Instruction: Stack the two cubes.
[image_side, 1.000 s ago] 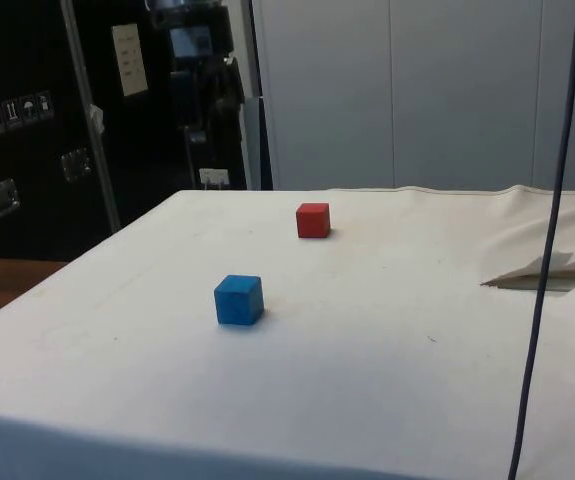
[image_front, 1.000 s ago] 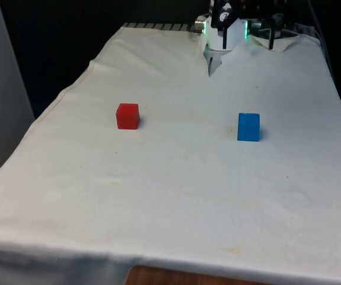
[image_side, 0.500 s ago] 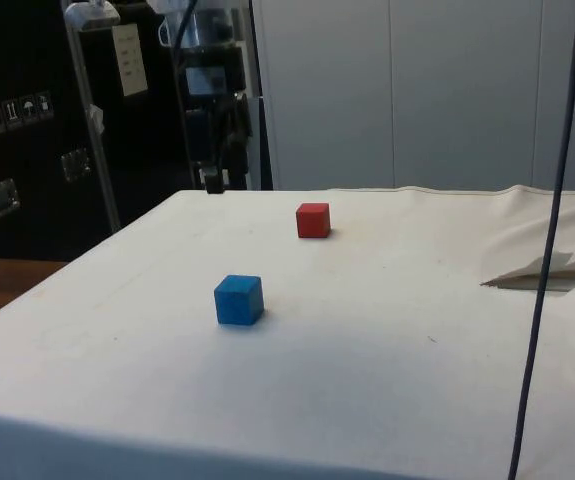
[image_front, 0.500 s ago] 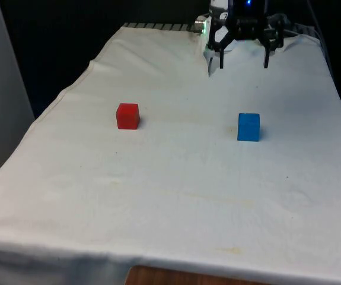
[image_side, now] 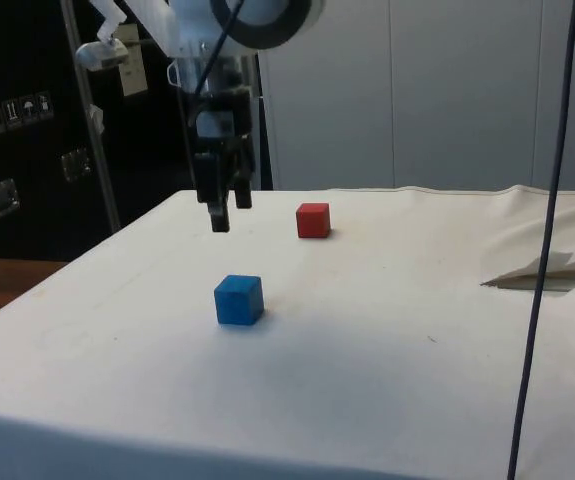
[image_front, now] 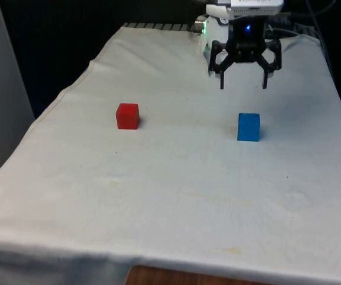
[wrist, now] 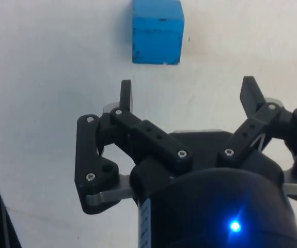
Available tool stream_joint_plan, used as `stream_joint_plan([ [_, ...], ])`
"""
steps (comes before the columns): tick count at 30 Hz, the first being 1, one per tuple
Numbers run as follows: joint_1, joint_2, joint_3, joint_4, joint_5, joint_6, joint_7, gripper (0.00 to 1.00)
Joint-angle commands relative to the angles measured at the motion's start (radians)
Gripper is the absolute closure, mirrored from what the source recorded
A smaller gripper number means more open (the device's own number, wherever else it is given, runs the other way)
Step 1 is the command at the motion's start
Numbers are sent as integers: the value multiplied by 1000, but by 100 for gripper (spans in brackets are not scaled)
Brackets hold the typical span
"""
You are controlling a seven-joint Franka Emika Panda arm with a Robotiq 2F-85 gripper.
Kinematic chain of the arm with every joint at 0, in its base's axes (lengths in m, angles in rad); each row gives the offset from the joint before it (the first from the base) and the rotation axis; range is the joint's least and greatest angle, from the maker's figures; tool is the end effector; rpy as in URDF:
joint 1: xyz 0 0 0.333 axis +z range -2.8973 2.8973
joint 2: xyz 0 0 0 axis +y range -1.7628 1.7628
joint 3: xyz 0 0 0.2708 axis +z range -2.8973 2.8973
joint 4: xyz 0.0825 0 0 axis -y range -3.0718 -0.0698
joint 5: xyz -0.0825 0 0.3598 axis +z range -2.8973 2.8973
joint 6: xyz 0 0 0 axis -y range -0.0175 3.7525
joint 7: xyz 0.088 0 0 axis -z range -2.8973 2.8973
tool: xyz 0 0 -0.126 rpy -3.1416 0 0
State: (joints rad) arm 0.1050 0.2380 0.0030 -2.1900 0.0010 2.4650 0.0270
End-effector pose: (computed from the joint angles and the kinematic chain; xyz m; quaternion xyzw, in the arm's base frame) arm 0.5314 0.0576 0.2360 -0.9990 -0.0400 -0.0184 0.0019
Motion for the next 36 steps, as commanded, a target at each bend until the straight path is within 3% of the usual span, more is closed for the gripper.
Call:
stream_joint_plan([
  [1, 0, 0, 0, 0, 0, 0, 0, 0],
  [4, 5, 25, 1, -15, -9, 59, 6, 0],
  [8, 10, 47, 1, -22, -15, 96, 13, 0],
  [9, 5, 44, 5, -19, -5, 80, 2, 0],
  [10, 12, 58, 1, -24, -18, 111, 16, 0],
  [16, 22, 100, 1, -26, -27, 163, 30, 0],
  [17, 22, 100, 1, -26, -27, 163, 30, 0],
  [18, 14, 98, 10, -24, -11, 150, 14, 0],
  [19, 24, 114, 1, -26, -29, 177, 33, 0],
  [22, 27, 135, 1, -26, -32, 199, 36, 0],
  [26, 28, 168, 1, -29, -40, 239, 42, 0],
  [27, 19, 163, 12, -25, -27, 220, 27, 0],
  [28, 29, 175, 1, -30, -41, 247, 43, 0],
  [36, 27, 210, -4, -33, -45, 281, 38, 0],
])
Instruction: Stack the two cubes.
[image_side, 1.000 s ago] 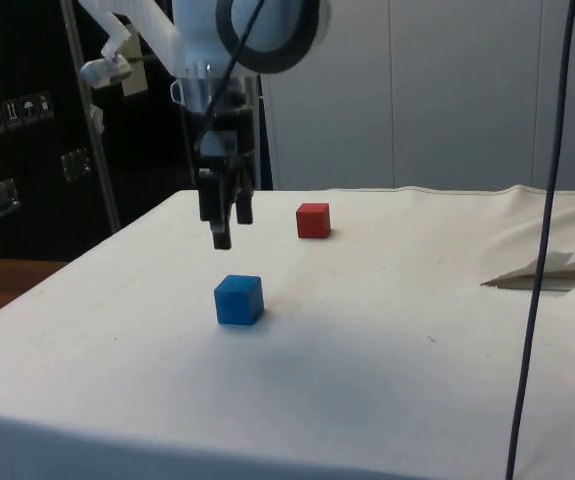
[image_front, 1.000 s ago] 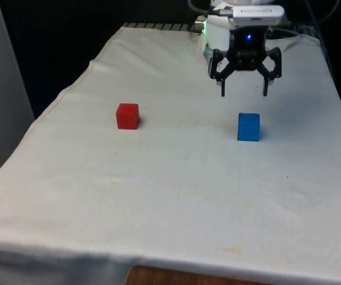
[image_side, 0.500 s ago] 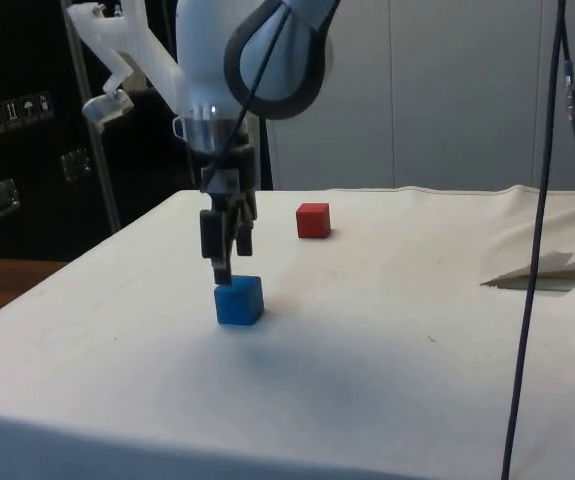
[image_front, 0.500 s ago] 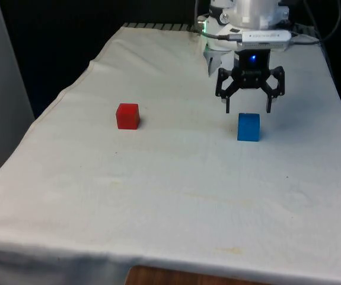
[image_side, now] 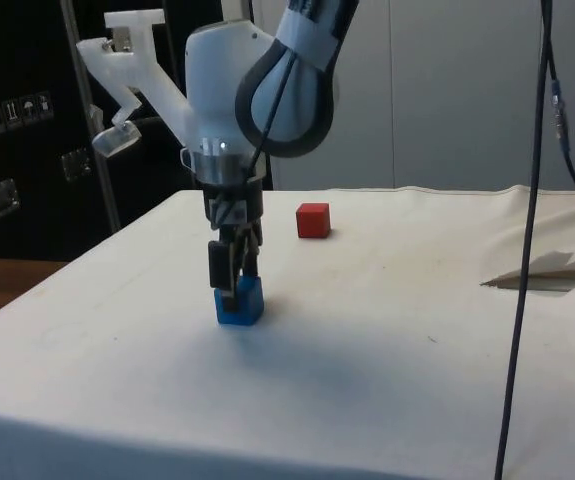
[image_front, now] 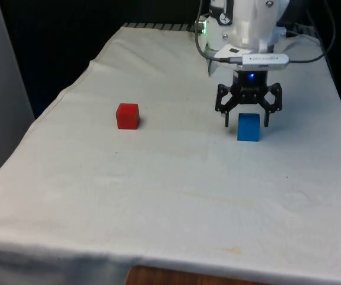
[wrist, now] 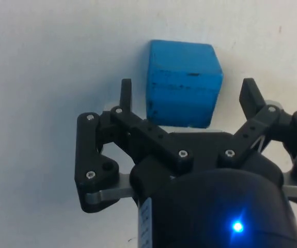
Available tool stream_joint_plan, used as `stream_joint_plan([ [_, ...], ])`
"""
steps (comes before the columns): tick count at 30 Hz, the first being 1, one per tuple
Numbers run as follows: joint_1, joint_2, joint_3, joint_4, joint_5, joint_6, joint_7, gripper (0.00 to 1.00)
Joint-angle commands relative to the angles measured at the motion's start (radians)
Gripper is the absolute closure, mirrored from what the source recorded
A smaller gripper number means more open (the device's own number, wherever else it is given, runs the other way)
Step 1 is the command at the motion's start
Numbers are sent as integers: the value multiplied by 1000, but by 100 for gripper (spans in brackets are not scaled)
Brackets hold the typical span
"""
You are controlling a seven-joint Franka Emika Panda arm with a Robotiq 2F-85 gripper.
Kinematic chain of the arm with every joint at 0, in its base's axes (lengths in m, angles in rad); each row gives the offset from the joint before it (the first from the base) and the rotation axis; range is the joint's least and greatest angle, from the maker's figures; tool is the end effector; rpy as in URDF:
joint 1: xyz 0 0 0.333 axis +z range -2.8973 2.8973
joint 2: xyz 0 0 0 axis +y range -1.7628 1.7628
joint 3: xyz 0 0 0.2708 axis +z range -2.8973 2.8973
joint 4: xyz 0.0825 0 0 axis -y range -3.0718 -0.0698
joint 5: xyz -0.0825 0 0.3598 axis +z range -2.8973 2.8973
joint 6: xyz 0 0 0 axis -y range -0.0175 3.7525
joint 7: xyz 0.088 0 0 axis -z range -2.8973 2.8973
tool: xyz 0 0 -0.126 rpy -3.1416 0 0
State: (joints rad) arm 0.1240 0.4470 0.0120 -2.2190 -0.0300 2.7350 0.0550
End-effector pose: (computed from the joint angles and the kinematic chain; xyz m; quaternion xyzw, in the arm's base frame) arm 0.5210 0.0726 0.1398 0.9980 0.0533 0.0347 0.0005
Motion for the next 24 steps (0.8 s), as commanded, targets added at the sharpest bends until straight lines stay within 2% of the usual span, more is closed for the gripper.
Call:
stream_joint_plan([
  [1, 0, 2, -1, 0, -1, 1, 0, 0],
  [2, 8, 2, -14, -4, -15, 12, 10, 0],
  [5, 8, 2, -16, -8, -16, 13, 10, 3],
  [8, 7, 2, -16, -10, -17, 13, 9, 31],
  [9, 0, 3, -6, -6, -7, 1, 0, 42],
  [10, 7, 2, -16, -10, -17, 13, 9, 42],
  [11, 7, 2, -16, -11, -17, 13, 9, 65],
  [14, 7, 2, -16, -11, -17, 14, 9, 97],
  [19, 7, 2, -17, -12, -17, 14, 9, 98],
  [20, 0, 3, -7, -7, -8, 1, 0, 98],
  [21, 7, 3, -17, -12, -17, 14, 9, 98],
  [24, 5, 4, -14, -10, -15, 13, 7, 98],
])
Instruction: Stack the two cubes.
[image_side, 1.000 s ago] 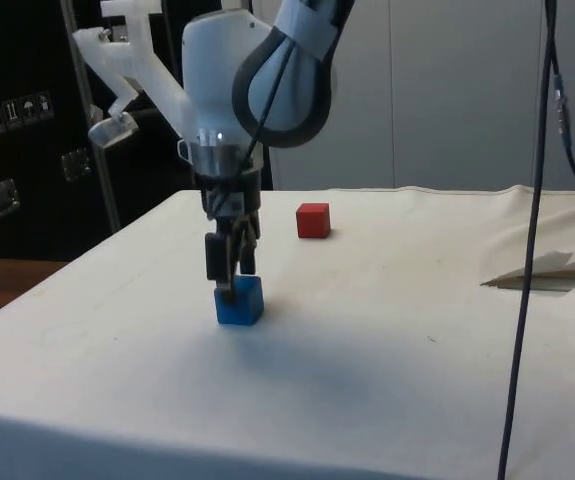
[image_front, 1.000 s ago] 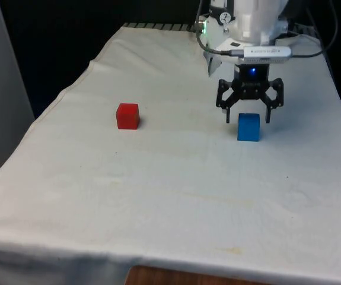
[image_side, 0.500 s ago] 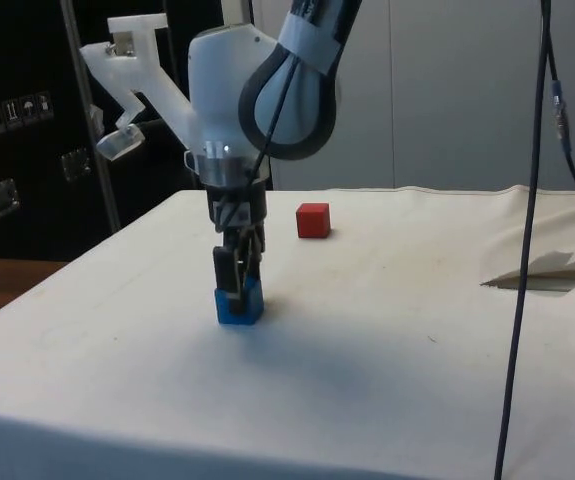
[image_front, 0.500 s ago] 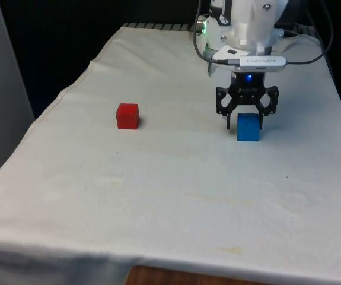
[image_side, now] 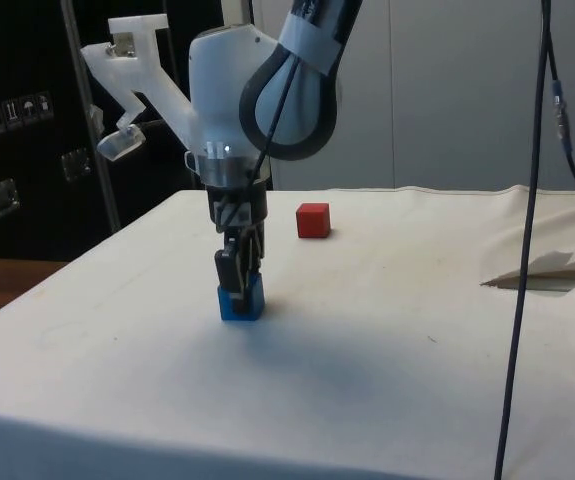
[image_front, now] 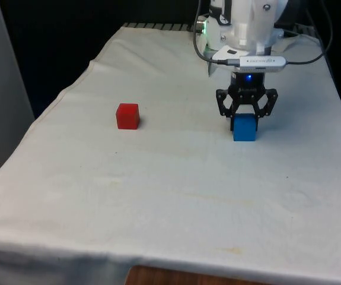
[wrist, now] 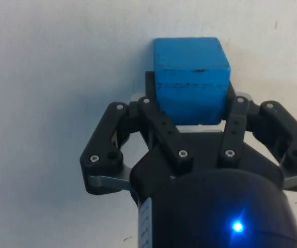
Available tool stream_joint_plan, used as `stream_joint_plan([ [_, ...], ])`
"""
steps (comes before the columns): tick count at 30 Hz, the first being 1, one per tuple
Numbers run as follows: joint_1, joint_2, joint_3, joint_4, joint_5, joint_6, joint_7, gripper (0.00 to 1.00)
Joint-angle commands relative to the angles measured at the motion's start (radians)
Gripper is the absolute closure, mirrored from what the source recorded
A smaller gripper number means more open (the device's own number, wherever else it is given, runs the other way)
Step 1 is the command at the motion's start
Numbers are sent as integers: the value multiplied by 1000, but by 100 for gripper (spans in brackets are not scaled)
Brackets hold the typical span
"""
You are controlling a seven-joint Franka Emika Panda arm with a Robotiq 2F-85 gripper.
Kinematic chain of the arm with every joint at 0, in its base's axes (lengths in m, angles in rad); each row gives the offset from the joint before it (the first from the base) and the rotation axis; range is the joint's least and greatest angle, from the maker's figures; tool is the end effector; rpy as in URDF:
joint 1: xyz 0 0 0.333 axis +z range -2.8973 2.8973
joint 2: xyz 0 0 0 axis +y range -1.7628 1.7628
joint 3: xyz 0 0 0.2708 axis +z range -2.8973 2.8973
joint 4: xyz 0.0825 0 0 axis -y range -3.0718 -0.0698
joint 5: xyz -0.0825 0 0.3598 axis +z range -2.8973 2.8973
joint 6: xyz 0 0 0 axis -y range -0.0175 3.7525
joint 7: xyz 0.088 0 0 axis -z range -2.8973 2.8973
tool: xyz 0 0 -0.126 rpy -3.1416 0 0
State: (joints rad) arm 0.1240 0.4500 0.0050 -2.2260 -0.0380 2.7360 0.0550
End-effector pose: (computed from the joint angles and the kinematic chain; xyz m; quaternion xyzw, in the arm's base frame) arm 0.5182 0.0686 0.1360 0.9981 0.0539 0.0305 0.0042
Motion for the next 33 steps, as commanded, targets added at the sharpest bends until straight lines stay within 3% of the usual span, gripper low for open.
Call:
stream_joint_plan([
  [1, 4, 2, -5, -3, -5, 12, 5, 98],
  [14, 2, -28, -2, -11, 0, 0, 6, 98],
  [25, -7, -62, -8, -19, 0, -12, 2, 98],
  [33, -19, -127, -21, -29, 9, -63, -8, 98],
])
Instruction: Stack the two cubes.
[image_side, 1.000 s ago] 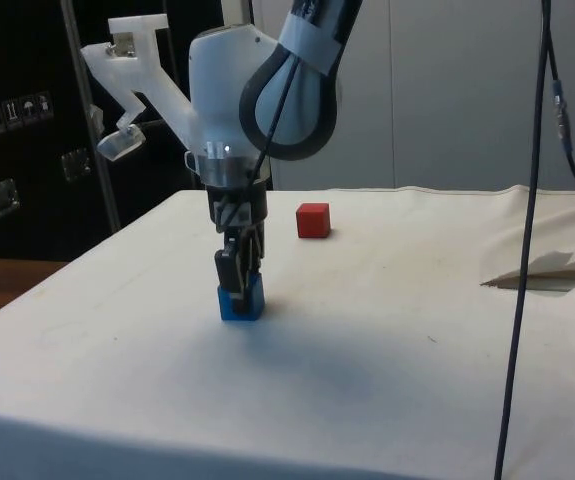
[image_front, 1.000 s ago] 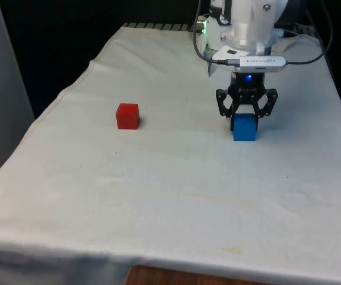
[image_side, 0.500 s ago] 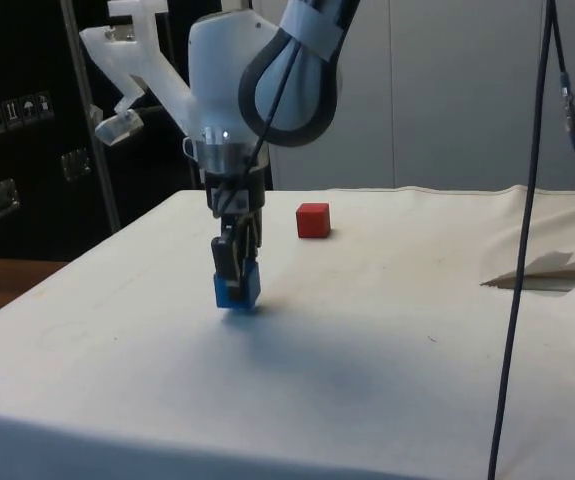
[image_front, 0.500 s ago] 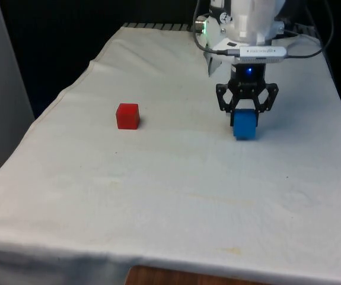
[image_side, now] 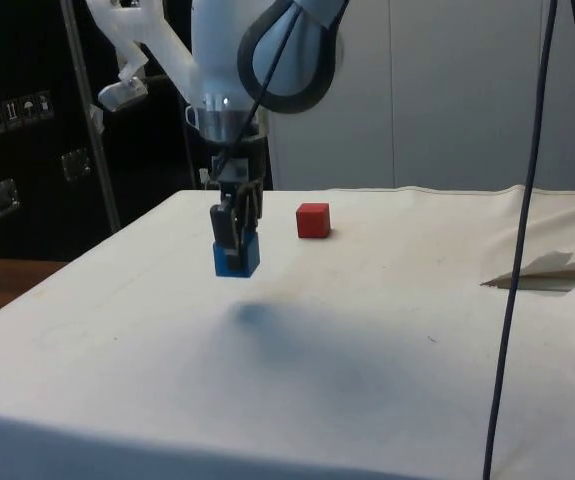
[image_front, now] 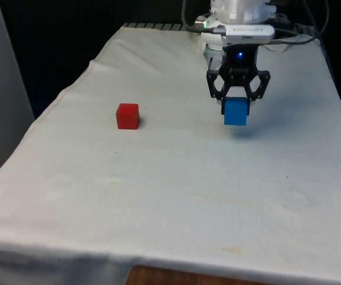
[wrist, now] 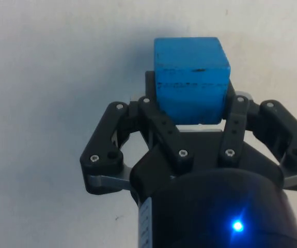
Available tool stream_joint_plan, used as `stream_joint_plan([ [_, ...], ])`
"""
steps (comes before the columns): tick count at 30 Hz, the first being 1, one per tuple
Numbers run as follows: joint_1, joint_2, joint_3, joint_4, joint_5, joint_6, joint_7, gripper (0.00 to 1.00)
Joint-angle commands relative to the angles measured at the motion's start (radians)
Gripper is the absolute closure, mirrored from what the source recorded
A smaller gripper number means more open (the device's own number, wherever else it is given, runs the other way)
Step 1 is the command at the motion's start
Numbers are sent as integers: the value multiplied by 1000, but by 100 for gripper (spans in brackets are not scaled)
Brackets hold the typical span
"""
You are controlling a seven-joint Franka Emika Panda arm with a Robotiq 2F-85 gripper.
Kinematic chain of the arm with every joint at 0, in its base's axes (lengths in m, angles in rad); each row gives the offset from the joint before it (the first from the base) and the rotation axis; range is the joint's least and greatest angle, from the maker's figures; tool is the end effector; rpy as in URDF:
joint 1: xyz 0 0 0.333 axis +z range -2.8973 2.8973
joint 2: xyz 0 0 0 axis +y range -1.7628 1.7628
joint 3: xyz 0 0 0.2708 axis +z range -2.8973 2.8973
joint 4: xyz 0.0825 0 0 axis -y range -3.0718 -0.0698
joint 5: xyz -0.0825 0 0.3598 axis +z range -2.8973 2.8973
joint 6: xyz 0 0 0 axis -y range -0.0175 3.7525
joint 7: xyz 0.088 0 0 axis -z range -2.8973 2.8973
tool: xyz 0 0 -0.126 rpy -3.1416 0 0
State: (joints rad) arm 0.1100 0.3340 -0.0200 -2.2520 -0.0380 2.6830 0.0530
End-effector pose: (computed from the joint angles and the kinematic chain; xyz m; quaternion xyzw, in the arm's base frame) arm 0.5242 0.0478 0.1828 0.9981 0.0358 0.0492 0.0090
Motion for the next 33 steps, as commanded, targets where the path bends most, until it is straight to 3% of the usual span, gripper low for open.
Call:
stream_joint_plan([
  [1, -6, -18, 3, -3, 9, -17, -6, 98],
  [2, -1, -7, -1, -1, 0, -5, 0, 98],
  [8, -10, -62, -6, -2, 10, -64, -6, 98],
  [9, -5, -55, -9, -1, 1, -54, 0, 98],
  [10, -10, -68, -8, -1, 10, -70, -6, 98],
  [16, -6, -91, -22, 0, 1, -93, 0, 98],
  [18, -10, -104, -23, 1, 9, -113, -7, 98],
  [26, -8, -134, -49, 2, 1, -145, -13, 98],
  [33, -15, -163, -75, -11, 9, -163, -45, 98],
])
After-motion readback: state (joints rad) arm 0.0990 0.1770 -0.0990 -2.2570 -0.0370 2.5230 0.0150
